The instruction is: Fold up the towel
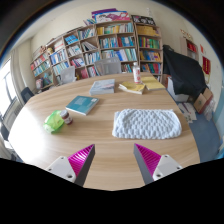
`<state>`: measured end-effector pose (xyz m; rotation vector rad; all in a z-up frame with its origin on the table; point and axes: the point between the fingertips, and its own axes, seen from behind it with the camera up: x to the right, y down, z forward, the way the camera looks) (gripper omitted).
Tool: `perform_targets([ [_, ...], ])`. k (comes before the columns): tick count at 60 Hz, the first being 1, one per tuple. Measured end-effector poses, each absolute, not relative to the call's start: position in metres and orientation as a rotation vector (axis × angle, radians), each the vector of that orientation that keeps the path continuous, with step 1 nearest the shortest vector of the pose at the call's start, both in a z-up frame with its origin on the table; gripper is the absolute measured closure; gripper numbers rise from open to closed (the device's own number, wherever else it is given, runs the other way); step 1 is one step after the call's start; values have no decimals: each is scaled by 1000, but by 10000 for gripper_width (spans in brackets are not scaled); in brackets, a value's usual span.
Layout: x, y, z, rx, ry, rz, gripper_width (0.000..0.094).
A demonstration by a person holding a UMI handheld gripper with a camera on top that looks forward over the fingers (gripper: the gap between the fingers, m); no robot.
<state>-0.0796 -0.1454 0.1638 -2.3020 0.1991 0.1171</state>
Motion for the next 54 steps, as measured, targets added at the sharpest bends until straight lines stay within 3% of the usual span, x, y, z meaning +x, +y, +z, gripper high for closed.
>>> perform_targets([
  [11,-73,-47,121,-2300,203,132,128],
  [19,-65,15,69,-2349,89,42,164],
  [30,-49,34,-19,-2513,20,-29,424],
  [31,-51,29,-17,-2516,-4,-38,369],
  [33,-48,40,-18,-2473,-17,-50,517],
  [38,-45,39,-21,-2479,-60,-61,634],
  [40,-36,40,-20,-2485,-35,-88,849],
  [41,-36,40,-15,-2491,-8,-93,874],
  [49,-39,40,-14,-2491,51,42,910],
  [54,-37,41,12,-2459,65,116,911],
])
